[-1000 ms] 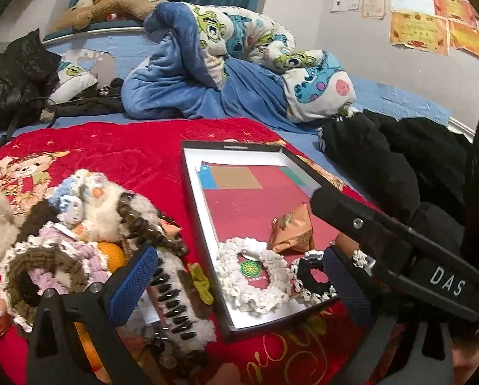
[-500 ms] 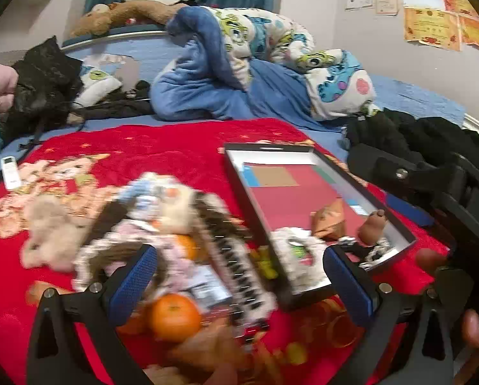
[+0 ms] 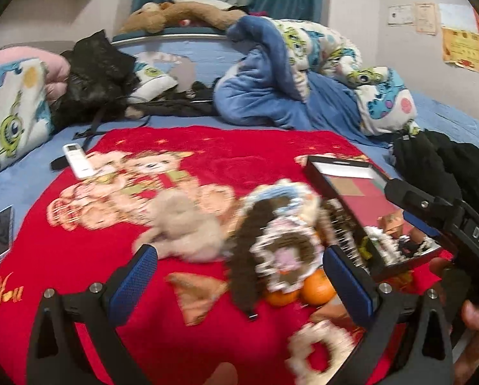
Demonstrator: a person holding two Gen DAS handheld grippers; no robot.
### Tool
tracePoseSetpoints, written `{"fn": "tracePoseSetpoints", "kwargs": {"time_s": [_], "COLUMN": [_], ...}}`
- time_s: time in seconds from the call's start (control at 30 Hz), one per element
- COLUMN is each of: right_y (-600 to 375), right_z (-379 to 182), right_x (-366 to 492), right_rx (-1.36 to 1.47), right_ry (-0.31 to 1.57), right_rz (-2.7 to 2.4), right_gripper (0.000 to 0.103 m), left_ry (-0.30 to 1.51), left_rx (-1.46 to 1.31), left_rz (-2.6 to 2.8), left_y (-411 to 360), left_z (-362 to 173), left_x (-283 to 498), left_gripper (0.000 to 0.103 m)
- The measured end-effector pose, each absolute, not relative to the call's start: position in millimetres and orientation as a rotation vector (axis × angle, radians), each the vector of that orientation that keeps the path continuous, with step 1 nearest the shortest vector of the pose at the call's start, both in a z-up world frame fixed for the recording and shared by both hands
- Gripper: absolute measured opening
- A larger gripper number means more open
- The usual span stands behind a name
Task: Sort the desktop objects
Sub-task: 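Move both open tools over the pile of items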
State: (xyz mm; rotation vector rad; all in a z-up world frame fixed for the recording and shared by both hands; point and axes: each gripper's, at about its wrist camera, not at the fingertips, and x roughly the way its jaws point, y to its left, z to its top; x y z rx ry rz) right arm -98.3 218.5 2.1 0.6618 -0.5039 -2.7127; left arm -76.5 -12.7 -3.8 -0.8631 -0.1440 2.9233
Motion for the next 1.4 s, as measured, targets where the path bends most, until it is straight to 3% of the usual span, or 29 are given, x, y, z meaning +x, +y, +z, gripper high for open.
{"fn": "tracePoseSetpoints", "kwargs": {"time_s": [0.33, 0.67, 0.8, 1.13, 1.27, 1.4], "right_y": [157.7, 160.7, 159.2, 153.9, 154.5, 151.5], "right_z": [-10.0, -29.4, -35.5, -39.5, -39.4, -44.7], "right_x": [-100.5, -117.7, -123.0, -120.8, -119.4, -121.6], "right_rx": [0.722, 0.775, 0.823, 0.843, 0.839, 0.889], "right_ry": [-0.310, -0.358, -0.345, -0.272, -0.274, -0.244], "right_rz": [-2.630, -2.577, -2.559, -2.574, -2.559, -2.566], "right_gripper": [0.103, 0.103, 0.092, 0.081, 0.064, 0.058], "left_ry": [-0.103, -0.121, -0.126, -0.189, -0.116, -0.124], "left_rx": [-0.973, -1.076, -1.125, -1.335, -1.368, -1.368], "left_rz": [2.937, 2.906, 2.886, 2.809, 2.821, 2.816], "left_y": [-43.6, -47.0, -46.5, -51.9, -43.2, -42.6], "left_z": [-36.4, -55.9, -62.6, -94.1, -97.2, -97.8], "left_x": [-72.8, -91.8, -100.1, -121.9, -124.6, -125.7], "left_gripper": [0.103, 0.103, 0.103, 0.103, 0.103, 0.103]}}
